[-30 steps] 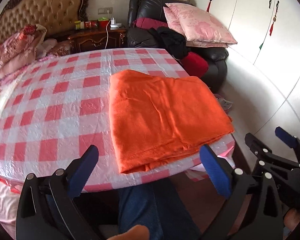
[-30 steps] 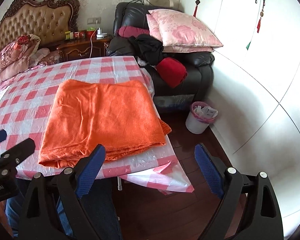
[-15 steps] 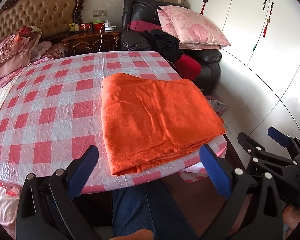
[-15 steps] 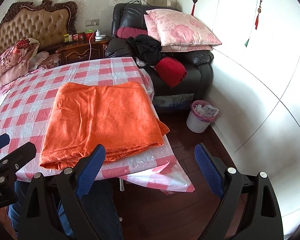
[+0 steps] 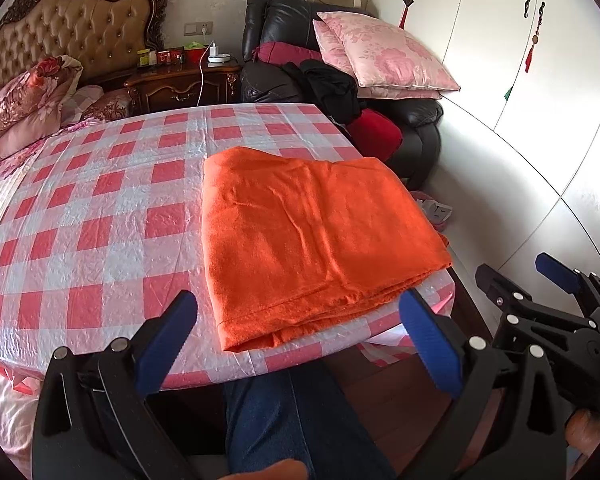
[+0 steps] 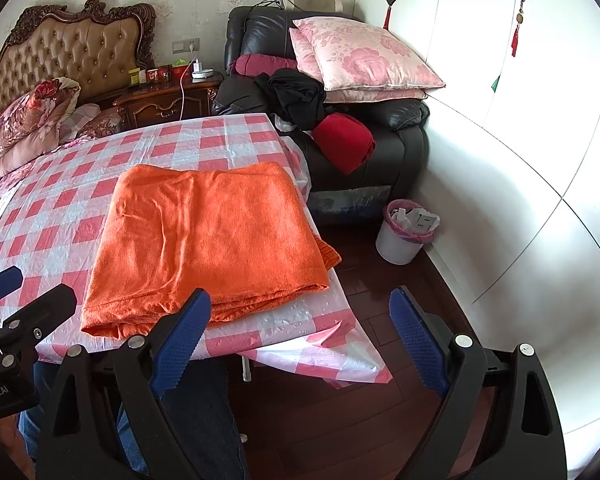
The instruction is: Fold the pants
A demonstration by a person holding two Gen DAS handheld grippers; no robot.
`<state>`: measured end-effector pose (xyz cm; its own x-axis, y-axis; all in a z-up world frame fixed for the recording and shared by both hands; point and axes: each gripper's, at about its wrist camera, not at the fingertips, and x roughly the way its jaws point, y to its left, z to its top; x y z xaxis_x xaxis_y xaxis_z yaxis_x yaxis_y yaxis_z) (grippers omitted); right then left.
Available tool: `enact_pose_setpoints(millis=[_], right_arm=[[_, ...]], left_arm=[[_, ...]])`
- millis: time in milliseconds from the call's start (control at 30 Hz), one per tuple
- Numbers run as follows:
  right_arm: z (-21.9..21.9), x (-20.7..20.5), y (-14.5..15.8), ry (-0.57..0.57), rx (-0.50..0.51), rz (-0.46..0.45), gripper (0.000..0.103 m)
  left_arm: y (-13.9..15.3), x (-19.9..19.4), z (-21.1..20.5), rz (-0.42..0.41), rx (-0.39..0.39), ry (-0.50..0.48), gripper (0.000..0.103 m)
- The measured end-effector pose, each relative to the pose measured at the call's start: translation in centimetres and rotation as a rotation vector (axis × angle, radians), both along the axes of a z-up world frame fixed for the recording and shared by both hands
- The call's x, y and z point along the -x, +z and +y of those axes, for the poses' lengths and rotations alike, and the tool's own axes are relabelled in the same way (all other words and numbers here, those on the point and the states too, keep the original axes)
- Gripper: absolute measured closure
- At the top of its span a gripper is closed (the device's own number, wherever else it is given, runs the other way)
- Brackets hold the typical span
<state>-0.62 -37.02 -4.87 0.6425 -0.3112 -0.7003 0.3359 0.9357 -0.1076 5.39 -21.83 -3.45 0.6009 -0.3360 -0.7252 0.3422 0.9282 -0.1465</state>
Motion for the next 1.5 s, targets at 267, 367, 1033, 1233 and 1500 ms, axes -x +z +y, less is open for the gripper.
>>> enact_pose_setpoints(millis=[267, 367, 1033, 1233, 1500], right_arm=[[0.07, 0.07, -0.09, 0.0, -0.002, 0.001, 0.015], [0.06, 0.07, -0.09, -0.001, -0.002, 0.001, 0.015], [-0.08, 0.04, -0.12, 0.0, -0.004, 0.001, 0.015], [-0.07, 0.07, -0.11, 0.0, -0.005, 0.001, 0.015], [-0.1, 0.14, -0.16, -0.003, -0.01, 0.001, 0.015]], left_arm=[[-0.01, 0.01, -0.04, 0.001, 0.001, -0.001, 0.002], [-0.02, 0.01, -0.03, 0.002, 0.001, -0.002, 0.002], [-0.07, 0.03, -0.02, 0.002, 0.002, -0.002, 0.002], [-0.1, 0.01, -0.1, 0.001, 0.001, -0.003, 0.002], [-0.03, 0.53, -0.55, -0.047, -0.003, -0.014, 0.002]])
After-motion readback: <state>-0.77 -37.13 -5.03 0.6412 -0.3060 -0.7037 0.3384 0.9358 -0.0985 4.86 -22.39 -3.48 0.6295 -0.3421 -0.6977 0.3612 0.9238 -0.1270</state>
